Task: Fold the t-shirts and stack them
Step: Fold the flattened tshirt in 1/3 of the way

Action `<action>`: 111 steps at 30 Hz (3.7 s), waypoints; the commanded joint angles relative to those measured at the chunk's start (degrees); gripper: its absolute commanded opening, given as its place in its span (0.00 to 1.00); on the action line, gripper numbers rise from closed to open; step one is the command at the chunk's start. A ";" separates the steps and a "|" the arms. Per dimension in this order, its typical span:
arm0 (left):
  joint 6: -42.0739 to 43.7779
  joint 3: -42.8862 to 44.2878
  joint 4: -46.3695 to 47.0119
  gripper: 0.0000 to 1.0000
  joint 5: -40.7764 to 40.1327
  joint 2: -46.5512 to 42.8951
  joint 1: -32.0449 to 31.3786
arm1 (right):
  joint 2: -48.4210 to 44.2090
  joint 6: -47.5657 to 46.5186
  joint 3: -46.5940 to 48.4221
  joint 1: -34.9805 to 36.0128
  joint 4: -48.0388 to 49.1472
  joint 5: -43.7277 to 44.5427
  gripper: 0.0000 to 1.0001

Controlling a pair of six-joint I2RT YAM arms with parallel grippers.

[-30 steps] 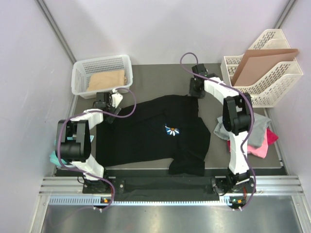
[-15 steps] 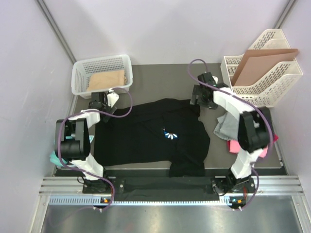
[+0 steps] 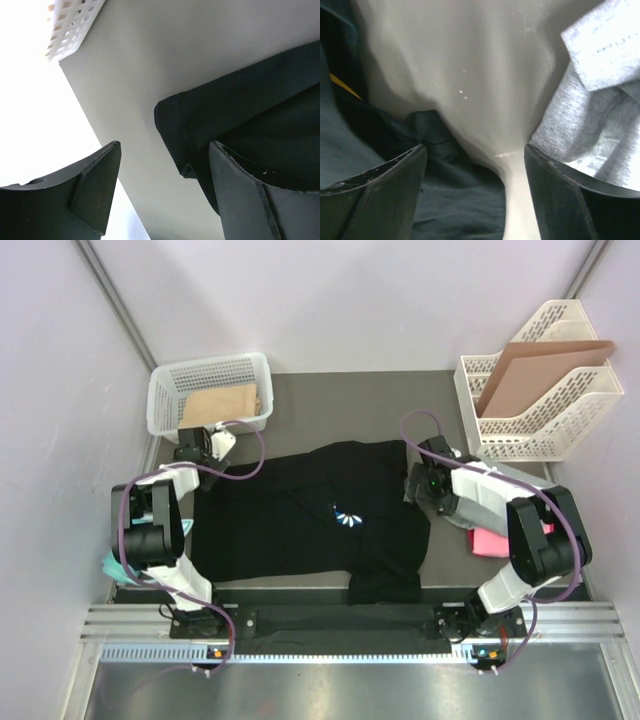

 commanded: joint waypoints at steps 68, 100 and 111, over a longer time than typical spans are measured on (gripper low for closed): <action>-9.04 14.73 -17.01 0.75 3.79 7.55 -8.48 | 6.65 -5.16 8.55 -4.33 -0.23 -0.43 0.41; -5.35 6.99 -12.09 0.75 1.67 2.73 -8.48 | -11.01 -4.99 -4.20 -6.87 -4.28 -8.33 0.61; -5.17 6.73 -11.56 0.75 1.41 1.93 -8.48 | -8.45 -3.94 -6.92 -8.37 -0.40 -14.48 0.16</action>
